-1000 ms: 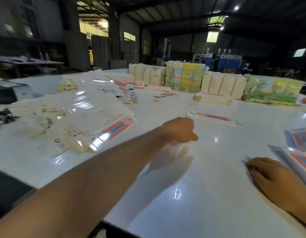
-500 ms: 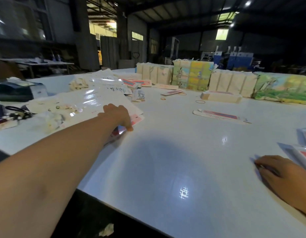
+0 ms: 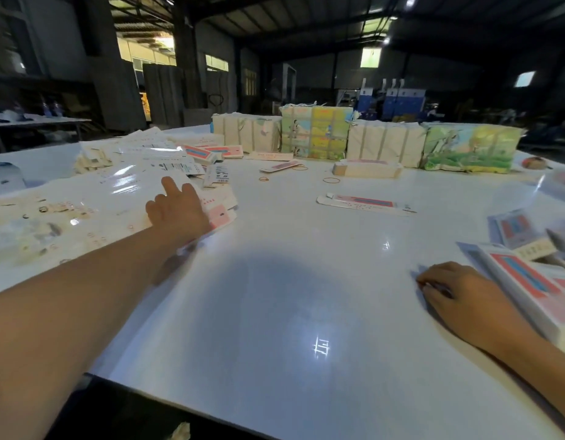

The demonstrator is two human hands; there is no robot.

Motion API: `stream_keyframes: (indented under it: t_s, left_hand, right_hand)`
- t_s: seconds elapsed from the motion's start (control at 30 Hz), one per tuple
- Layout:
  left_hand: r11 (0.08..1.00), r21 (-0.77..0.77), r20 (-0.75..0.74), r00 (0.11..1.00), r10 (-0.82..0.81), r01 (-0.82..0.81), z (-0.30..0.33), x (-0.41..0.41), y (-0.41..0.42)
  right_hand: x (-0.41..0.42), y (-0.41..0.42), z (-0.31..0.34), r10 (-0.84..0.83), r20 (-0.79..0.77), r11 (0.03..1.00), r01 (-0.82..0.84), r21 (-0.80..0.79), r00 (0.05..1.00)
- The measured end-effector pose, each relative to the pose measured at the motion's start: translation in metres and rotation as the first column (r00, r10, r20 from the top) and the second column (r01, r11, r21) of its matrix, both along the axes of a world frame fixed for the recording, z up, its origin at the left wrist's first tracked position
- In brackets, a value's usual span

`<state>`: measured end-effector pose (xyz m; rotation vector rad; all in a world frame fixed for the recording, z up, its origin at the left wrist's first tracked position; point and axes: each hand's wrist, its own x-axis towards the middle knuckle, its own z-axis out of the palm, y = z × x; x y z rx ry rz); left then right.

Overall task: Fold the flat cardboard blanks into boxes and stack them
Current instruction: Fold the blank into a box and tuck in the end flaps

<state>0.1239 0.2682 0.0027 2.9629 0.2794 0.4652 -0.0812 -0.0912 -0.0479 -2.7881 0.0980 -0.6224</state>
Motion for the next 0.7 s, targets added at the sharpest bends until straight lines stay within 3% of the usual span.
stream_keyframes:
  t_s: [0.07, 0.13, 0.2, 0.3, 0.43, 0.57, 0.63, 0.67, 0.7]
  left_hand:
    - [0.997, -0.045, -0.03, 0.997, -0.068, 0.067, 0.009, -0.007, -0.022]
    - [0.962, -0.13, -0.029, 0.969, -0.247, 0.241, 0.02, -0.015, -0.056]
    - [0.855, -0.257, 0.03, 0.887, -0.46, 0.451, 0.025, -0.033, -0.099]
    - [0.684, -0.383, 0.036, 0.75, -0.661, 0.621, 0.018, -0.076, -0.16]
    - [0.613, -0.323, -0.015, 0.643, -0.766, 0.721, -0.021, -0.107, -0.198]
    - [0.575, -0.337, 0.091, 0.633, -0.768, 0.746, -0.036, -0.1, -0.19]
    - [0.545, -0.326, 0.139, 0.61, -0.78, 0.772, -0.036, -0.098, -0.186]
    - [0.528, -0.322, 0.151, 0.593, -0.791, 0.786, -0.036, -0.098, -0.186]
    - [0.511, -0.322, 0.167, 0.579, -0.798, 0.797, -0.036, -0.098, -0.186]
  right_hand:
    - [-0.001, 0.002, 0.002, 0.004, 0.0, 1.0, -0.004, 0.003, 1.0]
    - [-0.001, 0.002, 0.002, -0.008, -0.007, 1.0, 0.008, 0.01, 1.0]
    - [-0.002, 0.002, 0.003, -0.011, -0.012, 1.0, 0.011, 0.025, 1.0]
    - [-0.004, 0.002, 0.005, -0.003, -0.016, 0.999, 0.004, 0.054, 1.0]
    - [-0.008, 0.003, 0.009, -0.04, -0.015, 0.987, 0.042, 0.156, 0.999]
    - [-0.01, 0.002, 0.012, -0.004, -0.033, 0.968, 0.013, 0.249, 0.999]
    - [-0.012, 0.002, 0.016, 0.008, -0.023, 0.895, 0.003, 0.446, 1.0]
    - [-0.012, 0.003, 0.018, 0.021, 0.007, 0.801, -0.021, 0.598, 1.0]
    - [-0.012, 0.003, 0.021, 0.043, 0.045, 0.633, -0.062, 0.771, 0.998]
